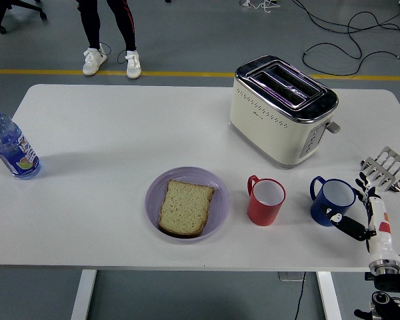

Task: Pick up the cup,pour liquid into bread,place the cup on the desk

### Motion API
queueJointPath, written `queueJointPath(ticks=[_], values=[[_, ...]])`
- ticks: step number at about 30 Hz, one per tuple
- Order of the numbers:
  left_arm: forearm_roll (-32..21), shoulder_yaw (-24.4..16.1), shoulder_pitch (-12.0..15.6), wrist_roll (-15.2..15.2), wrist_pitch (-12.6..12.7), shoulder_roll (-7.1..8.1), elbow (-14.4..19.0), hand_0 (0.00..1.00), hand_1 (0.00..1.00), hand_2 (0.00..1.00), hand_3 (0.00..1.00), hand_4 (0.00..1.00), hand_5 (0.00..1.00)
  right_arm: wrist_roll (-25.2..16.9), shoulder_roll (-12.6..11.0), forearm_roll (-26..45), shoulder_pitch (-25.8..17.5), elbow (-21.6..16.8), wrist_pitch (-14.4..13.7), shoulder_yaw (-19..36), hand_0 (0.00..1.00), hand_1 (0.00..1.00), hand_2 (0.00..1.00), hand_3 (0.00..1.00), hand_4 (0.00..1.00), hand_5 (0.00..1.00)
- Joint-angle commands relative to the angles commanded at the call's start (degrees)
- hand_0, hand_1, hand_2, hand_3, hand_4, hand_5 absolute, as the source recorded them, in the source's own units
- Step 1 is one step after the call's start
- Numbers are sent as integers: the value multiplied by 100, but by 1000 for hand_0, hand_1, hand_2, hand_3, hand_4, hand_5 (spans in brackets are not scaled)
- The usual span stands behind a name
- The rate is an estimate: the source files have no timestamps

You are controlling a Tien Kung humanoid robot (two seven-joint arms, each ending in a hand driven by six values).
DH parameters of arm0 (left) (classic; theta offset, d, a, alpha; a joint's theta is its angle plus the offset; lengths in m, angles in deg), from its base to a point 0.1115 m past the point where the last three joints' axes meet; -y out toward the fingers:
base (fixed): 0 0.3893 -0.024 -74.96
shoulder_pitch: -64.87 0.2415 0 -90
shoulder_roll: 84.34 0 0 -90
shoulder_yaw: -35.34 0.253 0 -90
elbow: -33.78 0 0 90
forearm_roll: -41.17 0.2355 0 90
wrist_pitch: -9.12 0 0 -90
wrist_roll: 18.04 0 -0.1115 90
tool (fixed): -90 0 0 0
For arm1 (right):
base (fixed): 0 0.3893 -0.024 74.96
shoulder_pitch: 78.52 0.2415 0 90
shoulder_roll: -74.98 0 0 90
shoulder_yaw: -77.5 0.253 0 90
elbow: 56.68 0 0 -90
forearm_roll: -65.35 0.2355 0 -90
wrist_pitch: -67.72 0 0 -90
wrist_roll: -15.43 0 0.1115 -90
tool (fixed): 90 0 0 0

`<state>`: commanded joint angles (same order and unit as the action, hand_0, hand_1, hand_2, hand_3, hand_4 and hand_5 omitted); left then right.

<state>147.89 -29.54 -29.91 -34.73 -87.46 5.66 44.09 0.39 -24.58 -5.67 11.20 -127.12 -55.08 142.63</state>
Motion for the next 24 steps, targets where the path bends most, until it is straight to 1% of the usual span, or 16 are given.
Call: queueJointPath(ticks=[9,11,24], values=[[26,-19,-1,1,-10,0,0,658,691,711,593,297,900,-51,141,162,240,378,-36,-95,940,857,939,998,998,184],[36,-27,-10,1,-13,0,0,658,691,711,593,297,900,-81,191,195,326,498,-85,-82,940,857,939,998,998,184],[-32,23,-21,11,-17,0,0,656,690,709,593,297,899,-102,236,402,489,786,-84,-149,926,831,923,974,998,189]])
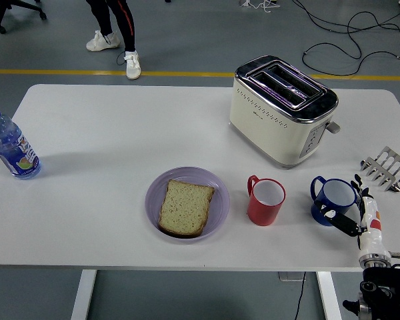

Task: Pick up the cup,pour liquid into bread,place the cup on the desk

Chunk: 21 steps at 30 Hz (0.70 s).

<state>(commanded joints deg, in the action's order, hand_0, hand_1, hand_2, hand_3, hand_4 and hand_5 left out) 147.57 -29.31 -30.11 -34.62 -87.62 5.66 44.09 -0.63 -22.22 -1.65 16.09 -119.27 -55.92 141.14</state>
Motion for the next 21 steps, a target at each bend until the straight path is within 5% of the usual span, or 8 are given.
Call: queueJointPath(ticks=[9,10,15,16,21], values=[[-27,31,-4,-1,-7,0,0,656,690,709,593,297,900,-48,4,145,104,149,-16,-96,923,819,906,964,998,190],[-24,30,-7,0,-8,0,0,656,690,710,592,296,899,-82,4,194,113,167,-30,-105,876,774,831,905,998,199],[-21,42,-15,-1,-14,0,0,656,690,710,592,296,899,-353,2,490,165,282,-119,-227,876,774,831,905,998,199],[-17,40,-16,-1,-13,0,0,656,690,710,592,297,897,-412,7,549,183,311,-145,-261,853,737,748,796,979,227],[-27,57,-16,2,-10,0,0,656,690,710,592,297,897,-606,18,767,246,444,-213,-366,853,737,748,796,979,227]])
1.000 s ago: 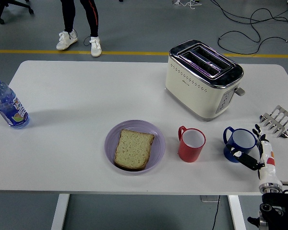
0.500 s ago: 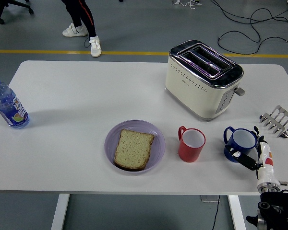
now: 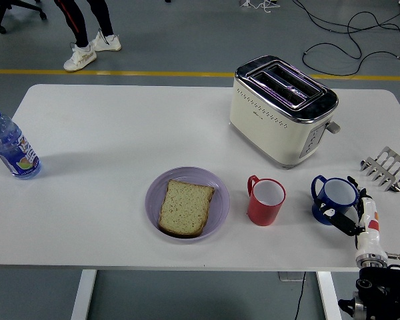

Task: Pick up the cup,pour liquid into bread,place the cup on the desk

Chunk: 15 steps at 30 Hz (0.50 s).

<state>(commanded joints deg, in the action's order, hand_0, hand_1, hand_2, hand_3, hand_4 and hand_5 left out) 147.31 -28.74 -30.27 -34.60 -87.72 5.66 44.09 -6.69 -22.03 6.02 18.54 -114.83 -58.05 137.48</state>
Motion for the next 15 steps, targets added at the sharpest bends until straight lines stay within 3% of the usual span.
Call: queueJointPath(ticks=[1,6,7,12,13,15], values=[[-5,8,3,1,1,0,0,656,689,709,592,296,897,-41,3,49,7,27,-19,-10,800,679,683,716,959,211],[-7,18,10,4,-7,0,0,656,689,709,592,296,897,-97,3,131,55,140,-49,-51,800,679,683,716,959,211],[-7,21,10,5,-8,0,0,656,689,708,591,294,897,-97,3,133,63,156,-48,-57,708,596,613,626,927,194],[-14,34,10,5,-14,0,0,656,689,708,591,294,897,-46,1,115,111,271,-35,-87,708,596,613,626,927,194],[-18,39,9,6,-14,0,0,656,689,708,591,294,897,-45,0,116,115,289,-41,-85,631,554,587,586,902,173],[-34,50,9,6,-12,0,0,656,689,708,591,294,897,-54,-5,122,117,293,-45,-78,631,554,587,586,902,173]])
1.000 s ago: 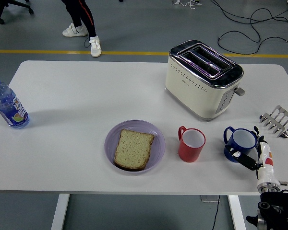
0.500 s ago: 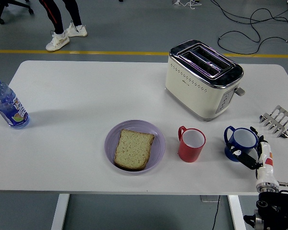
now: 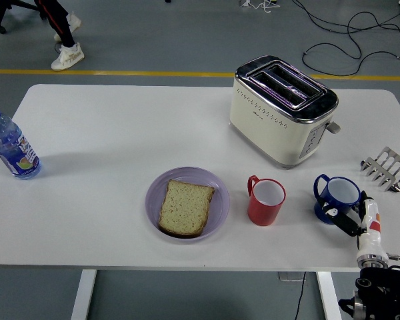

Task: Pick up the cup,pour liquid into bread,place the cup on the desk

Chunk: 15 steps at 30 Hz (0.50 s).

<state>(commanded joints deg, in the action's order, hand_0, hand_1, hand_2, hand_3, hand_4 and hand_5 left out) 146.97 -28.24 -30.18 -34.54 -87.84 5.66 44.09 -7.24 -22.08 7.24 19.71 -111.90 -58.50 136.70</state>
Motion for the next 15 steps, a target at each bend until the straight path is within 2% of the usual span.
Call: queueJointPath(ticks=[3,4,9,10,12,15], values=[[-22,13,0,1,1,0,0,656,689,708,591,294,897,-131,-39,41,-6,-74,-28,8,631,554,587,586,902,173],[-22,13,-1,1,1,0,0,656,689,707,591,294,896,-145,-43,41,-6,-82,-35,7,547,472,531,537,851,162],[-55,33,-1,-2,1,0,0,656,689,707,591,294,896,-300,-145,13,-33,-383,-76,36,547,472,531,537,851,162],[-56,37,-1,-2,-2,0,0,656,689,707,591,294,896,-262,-197,-17,-55,-537,-76,47,423,399,495,513,822,157],[-61,39,-1,-3,-3,0,0,656,689,707,591,294,896,-186,-262,-97,-79,-719,-76,63,423,399,495,513,822,157],[-82,44,1,-5,1,0,0,656,689,707,591,294,896,23,-443,-277,-130,-1231,-76,96,423,399,495,513,822,157]])
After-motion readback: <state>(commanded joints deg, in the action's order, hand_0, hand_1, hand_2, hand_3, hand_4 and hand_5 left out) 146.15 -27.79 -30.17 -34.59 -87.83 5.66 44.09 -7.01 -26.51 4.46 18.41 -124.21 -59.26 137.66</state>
